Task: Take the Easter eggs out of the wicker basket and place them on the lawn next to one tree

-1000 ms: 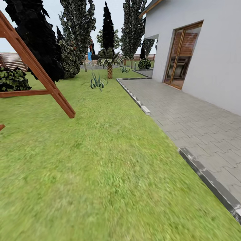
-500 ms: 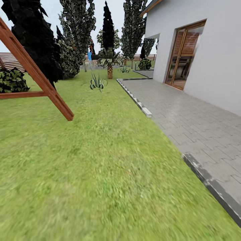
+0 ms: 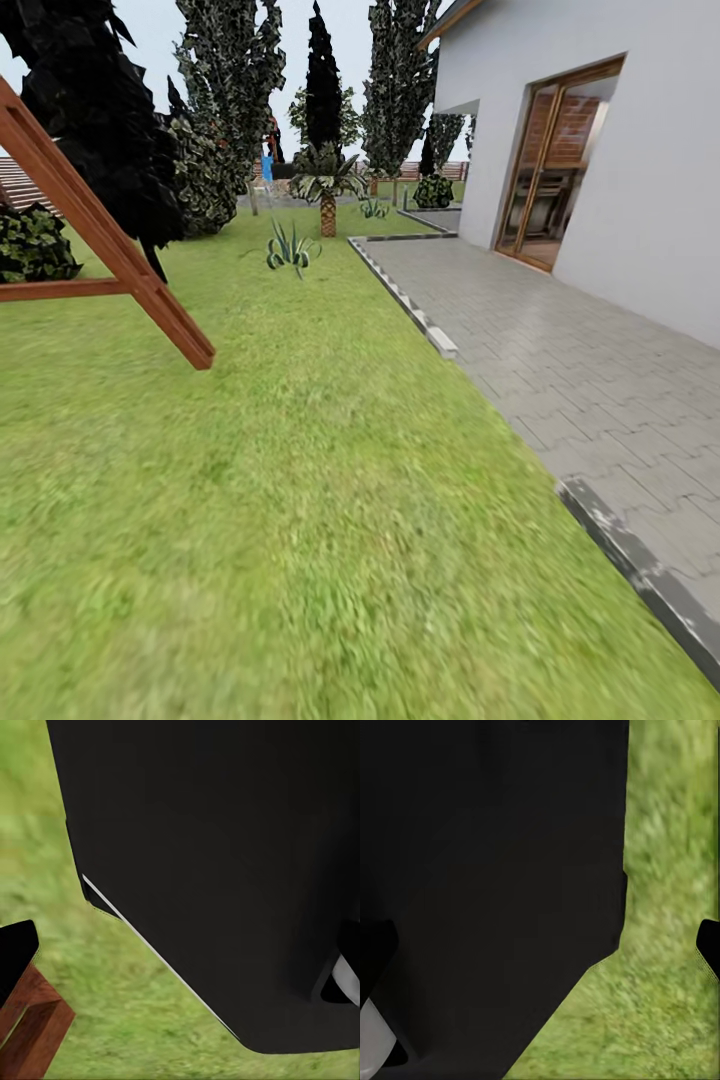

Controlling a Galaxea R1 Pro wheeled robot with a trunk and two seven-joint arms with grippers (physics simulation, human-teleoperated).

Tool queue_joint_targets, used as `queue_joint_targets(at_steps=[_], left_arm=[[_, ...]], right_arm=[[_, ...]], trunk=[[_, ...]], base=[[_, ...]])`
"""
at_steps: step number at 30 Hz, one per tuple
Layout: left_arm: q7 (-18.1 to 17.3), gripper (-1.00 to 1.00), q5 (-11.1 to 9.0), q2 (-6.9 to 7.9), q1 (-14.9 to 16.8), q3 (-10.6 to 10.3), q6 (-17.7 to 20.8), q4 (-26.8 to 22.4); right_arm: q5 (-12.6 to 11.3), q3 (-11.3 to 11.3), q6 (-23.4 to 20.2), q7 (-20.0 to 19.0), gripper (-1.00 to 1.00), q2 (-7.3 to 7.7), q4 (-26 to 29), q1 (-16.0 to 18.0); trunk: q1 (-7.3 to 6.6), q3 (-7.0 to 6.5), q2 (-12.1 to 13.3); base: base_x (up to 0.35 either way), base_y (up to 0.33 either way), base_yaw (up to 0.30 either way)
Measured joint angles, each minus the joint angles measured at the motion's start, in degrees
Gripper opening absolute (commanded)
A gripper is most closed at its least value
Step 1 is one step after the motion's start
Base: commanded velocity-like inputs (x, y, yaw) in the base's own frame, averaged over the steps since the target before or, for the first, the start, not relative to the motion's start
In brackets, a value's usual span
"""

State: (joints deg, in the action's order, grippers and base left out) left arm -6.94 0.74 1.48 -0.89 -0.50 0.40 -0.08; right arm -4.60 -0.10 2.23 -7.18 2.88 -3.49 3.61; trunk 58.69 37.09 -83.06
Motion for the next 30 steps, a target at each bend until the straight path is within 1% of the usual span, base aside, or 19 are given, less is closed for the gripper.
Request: queue_joint_targets(at_steps=[6,21,30], left_arm=[[0.0,1.0,0.0,0.0,0.0,0.0,0.0,0.0],[0.0,1.0,0.0,0.0,0.0,0.0,0.0,0.0],[0.0,1.0,0.0,0.0,0.0,0.0,0.0,0.0]], right_arm=[[0.0,0.0,0.0,0.0,1.0,0.0,0.0,0.0],[0.0,0.0,0.0,0.0,1.0,-0.03,0.0,0.0],[0.0,0.0,0.0,0.0,1.0,0.0,0.0,0.0]], trunk=[[0.0,0.0,0.0],[0.0,0.0,0.0],[0.0,0.0,0.0]], base=[[0.34,0.0,0.046],[0.341,0.0,0.243],[0.341,0.0,0.036]])
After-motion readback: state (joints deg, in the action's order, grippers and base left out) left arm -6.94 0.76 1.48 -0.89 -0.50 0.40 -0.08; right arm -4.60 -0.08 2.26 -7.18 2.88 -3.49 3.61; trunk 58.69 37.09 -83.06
